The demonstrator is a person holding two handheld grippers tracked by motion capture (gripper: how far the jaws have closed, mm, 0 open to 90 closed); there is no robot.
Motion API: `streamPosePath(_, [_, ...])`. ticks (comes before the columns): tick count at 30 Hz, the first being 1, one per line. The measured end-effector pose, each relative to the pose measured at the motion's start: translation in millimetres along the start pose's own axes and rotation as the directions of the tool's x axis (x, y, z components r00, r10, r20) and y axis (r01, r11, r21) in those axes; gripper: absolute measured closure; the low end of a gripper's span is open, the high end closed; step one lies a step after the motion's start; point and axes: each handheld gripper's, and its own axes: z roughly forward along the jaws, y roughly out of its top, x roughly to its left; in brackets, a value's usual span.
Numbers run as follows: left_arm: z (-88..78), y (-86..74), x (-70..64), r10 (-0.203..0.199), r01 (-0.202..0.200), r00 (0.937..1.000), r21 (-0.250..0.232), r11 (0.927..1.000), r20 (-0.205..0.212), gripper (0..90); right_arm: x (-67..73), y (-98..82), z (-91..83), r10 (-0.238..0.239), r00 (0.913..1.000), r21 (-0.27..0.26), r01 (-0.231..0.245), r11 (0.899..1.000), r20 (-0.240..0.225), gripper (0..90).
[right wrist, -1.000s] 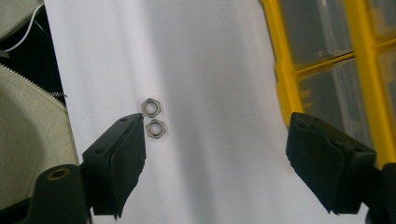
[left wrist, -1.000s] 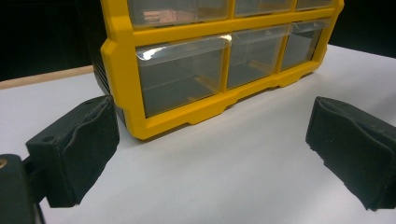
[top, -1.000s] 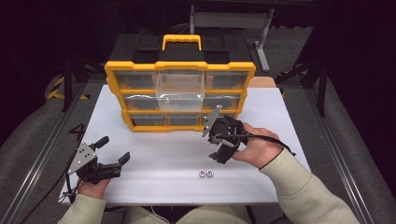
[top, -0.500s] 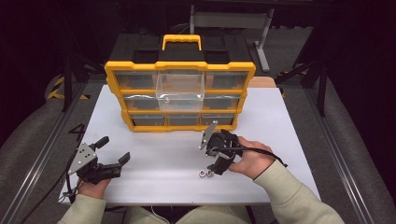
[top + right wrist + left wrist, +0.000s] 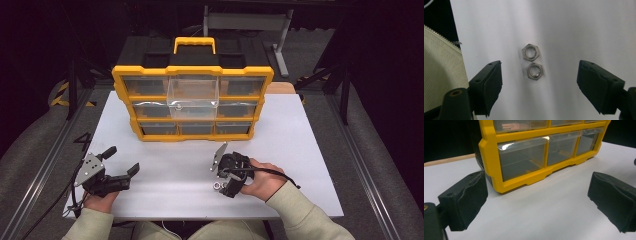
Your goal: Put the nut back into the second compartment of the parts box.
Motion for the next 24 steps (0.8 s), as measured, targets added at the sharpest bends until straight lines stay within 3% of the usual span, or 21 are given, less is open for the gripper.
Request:
streamPosePath(7, [0.5,-0.1,-0.4,0.001,-0.001,1.0000,-0.001,1.0000,-0.001,3.6,-0.6,-2.5,13.0,-0.018,0.9994,0.033,0.019,0.999,-0.031,27.1])
streamPosePath(8, [0.3,-0.1,-0.4,0.002,-0.002,1.0000,0.000,1.0000,0.000,3.6,1.0,-2.4,15.1,-0.002,0.9991,0.032,0.003,0.999,-0.043,30.2])
streamPosePath(10, [0.3,0.0,-0.4,0.002,-0.002,1.0000,0.000,1.0000,-0.001,3.6,-0.2,-2.4,20.6,-0.020,0.9991,0.050,0.022,0.999,-0.037,36.5])
streamPosePath(12, [0.4,0.0,-0.5,0.001,-0.001,1.0000,0.000,1.0000,0.000,3.6,0.1,-2.1,23.3,0.003,0.9983,0.057,0.000,0.998,-0.057,43.4])
streamPosePath(14, [0.3,0.0,-0.5,0.002,-0.002,1.0000,0.001,1.0000,0.000,3.6,-0.8,-2.0,25.3,-0.008,0.9979,0.048,0.011,0.999,-0.064,46.4])
streamPosePath(17, [0.0,-0.1,-0.2,0.001,-0.001,1.0000,0.000,1.0000,0.000,3.6,-2.4,-1.5,32.9,-0.030,0.9972,0.079,0.036,0.996,-0.069,56.8])
streamPosePath(19, [-0.2,-0.2,-0.2,-0.001,0.001,1.0000,0.001,1.0000,-0.001,3.6,-1.9,-1.3,34.6,-0.036,0.9972,0.082,0.042,0.996,-0.065,57.4])
streamPosePath(21, [-0.2,-0.3,-0.3,-0.003,0.003,1.0000,-0.001,1.0000,-0.002,3.6,-0.6,-0.3,33.6,-0.025,0.9979,0.077,0.030,0.997,-0.060,67.2])
streamPosePath(24, [-0.2,-0.2,-0.4,-0.003,0.003,1.0000,0.000,1.0000,-0.001,3.6,-1.3,-0.1,33.3,-0.038,0.9978,0.087,0.043,0.995,-0.055,69.4])
